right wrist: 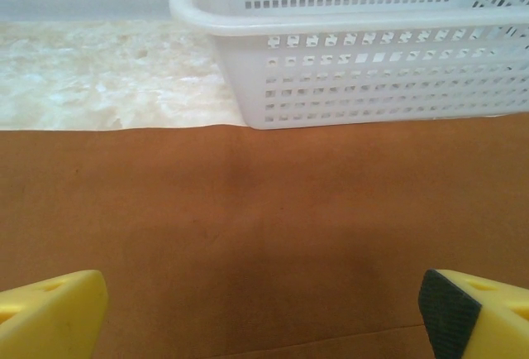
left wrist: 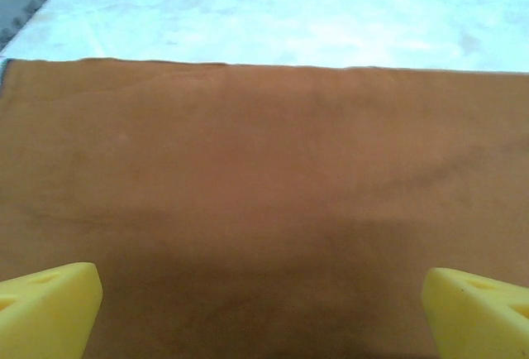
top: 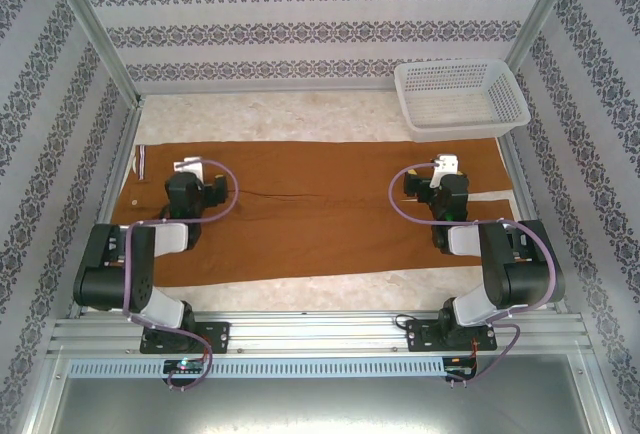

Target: Roll up the long pants

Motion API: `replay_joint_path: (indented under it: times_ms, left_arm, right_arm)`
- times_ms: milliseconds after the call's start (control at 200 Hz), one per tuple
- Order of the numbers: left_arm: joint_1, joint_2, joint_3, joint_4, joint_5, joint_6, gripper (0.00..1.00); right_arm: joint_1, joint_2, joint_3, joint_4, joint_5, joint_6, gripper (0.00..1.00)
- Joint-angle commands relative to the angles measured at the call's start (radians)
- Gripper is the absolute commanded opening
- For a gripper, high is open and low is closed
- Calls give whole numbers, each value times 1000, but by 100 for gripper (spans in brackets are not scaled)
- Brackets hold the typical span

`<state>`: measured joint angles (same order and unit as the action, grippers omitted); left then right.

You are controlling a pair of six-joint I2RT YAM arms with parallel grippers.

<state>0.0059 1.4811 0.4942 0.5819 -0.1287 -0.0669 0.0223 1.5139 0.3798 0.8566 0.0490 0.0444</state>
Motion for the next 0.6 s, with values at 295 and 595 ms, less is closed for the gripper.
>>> replay_joint_path:
  times_ms: [295, 595]
  left_arm:
    - [97, -288, 415, -1039, -489, -590, 100]
    - [351, -422, 290, -1417, -415, -978, 100]
  right_arm:
    - [-28, -40, 37, -40, -17, 18, 98]
    - [-102, -213, 316, -689, 85, 322, 95]
